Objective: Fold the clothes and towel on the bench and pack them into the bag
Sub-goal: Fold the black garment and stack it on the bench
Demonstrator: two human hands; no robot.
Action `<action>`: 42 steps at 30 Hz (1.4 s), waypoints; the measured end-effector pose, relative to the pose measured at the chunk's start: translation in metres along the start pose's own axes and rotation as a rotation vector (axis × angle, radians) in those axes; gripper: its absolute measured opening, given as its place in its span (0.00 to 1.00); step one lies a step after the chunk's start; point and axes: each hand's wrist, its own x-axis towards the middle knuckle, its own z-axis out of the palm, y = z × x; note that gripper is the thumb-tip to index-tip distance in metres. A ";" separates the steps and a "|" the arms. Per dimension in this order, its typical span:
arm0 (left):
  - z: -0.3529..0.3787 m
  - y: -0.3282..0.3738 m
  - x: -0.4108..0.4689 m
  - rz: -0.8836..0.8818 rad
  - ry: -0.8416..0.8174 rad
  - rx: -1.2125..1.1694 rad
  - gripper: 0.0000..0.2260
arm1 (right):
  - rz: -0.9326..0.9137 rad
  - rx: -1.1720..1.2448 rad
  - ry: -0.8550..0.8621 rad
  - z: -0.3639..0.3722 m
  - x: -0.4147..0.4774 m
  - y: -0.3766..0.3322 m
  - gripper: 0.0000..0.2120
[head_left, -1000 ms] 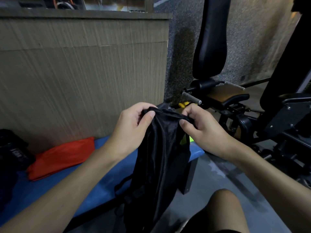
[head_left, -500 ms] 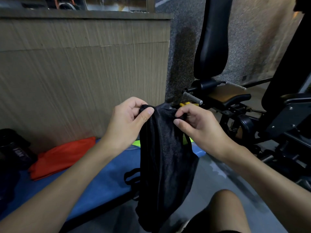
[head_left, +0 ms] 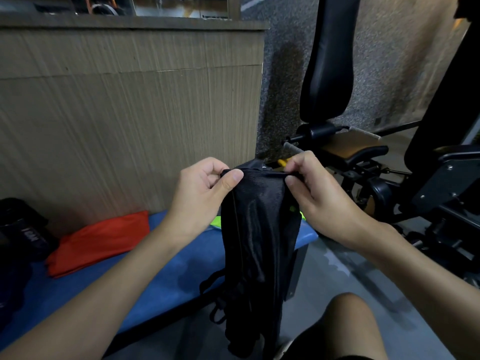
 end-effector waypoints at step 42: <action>-0.044 -0.066 -0.019 -0.192 0.052 -0.039 0.04 | -0.036 0.017 0.335 0.012 0.044 0.006 0.07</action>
